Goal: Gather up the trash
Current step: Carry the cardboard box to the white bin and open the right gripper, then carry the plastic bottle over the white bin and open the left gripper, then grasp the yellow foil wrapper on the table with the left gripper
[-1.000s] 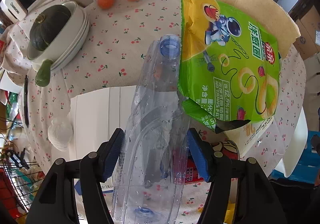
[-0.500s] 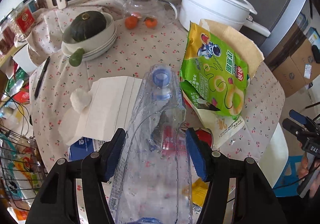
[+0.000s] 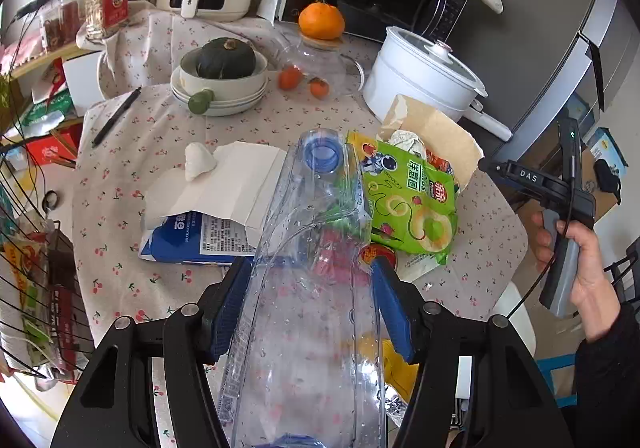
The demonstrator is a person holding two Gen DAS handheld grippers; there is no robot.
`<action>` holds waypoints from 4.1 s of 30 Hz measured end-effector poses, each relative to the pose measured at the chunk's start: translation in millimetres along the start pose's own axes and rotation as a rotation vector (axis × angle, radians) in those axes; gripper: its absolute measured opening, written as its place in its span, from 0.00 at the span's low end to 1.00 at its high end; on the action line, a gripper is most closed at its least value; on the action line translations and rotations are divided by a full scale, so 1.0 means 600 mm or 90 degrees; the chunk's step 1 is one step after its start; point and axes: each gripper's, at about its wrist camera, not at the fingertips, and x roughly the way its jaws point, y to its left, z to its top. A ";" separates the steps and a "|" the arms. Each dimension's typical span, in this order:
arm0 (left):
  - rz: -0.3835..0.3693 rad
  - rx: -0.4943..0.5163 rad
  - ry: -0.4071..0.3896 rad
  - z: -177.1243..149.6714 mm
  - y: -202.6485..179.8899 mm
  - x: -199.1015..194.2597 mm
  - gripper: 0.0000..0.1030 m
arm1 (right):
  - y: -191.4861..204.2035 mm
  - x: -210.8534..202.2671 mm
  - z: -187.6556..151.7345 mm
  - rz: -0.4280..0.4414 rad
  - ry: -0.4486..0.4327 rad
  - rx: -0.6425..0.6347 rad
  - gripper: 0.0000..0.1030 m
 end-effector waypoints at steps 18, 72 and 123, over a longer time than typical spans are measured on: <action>-0.025 0.002 -0.079 -0.009 -0.025 -0.055 0.63 | -0.030 -0.076 0.040 -0.072 -0.107 0.005 0.00; -0.218 0.351 0.231 -0.286 -0.504 0.138 0.63 | -0.368 -0.250 -0.333 -0.136 0.170 0.173 0.63; -0.034 0.041 0.153 -0.148 -0.143 0.060 0.85 | -0.158 -0.211 -0.264 -0.137 0.124 0.007 0.79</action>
